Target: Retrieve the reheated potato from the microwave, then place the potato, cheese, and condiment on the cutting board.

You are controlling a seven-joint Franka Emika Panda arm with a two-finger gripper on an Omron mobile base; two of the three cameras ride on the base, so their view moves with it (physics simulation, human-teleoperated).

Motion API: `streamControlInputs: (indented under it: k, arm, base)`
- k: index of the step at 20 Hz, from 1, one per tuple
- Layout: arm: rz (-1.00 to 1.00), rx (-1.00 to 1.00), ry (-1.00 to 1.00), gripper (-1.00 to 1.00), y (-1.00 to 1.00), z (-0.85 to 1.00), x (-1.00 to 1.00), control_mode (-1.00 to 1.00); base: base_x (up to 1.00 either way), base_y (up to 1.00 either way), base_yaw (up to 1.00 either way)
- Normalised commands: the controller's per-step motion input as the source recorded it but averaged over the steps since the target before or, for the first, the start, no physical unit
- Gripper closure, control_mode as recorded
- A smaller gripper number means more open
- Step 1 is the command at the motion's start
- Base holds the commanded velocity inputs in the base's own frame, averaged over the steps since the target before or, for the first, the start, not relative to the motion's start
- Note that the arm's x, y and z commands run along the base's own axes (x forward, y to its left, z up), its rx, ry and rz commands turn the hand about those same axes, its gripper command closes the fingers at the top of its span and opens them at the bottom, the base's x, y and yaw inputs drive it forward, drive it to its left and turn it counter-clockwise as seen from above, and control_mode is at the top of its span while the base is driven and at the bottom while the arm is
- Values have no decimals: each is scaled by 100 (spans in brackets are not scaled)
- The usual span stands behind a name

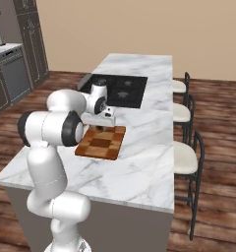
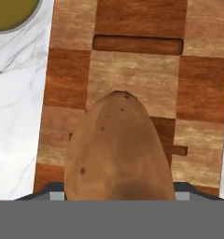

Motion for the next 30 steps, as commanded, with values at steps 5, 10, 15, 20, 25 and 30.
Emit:
streamControlInputs:
  k: [5,10,15,20,25,30]
  arm:
    - [0,-3,-2,100,0,-19,58,-100]
    - [0,-2,-7,100,0,-21,52,-100]
    - [0,-1,-4,100,1,-28,48,-100]
    - [0,0,0,100,1,-32,59,-100]
    - [0,0,0,100,0,-37,53,-100]
    - [0,0,0,100,1,-44,18,-100]
  base:
    - [0,0,0]
    - [0,0,0]
    - [0,0,0]
    - [0,0,0]
    - [0,0,0]
    - [0,0,0]
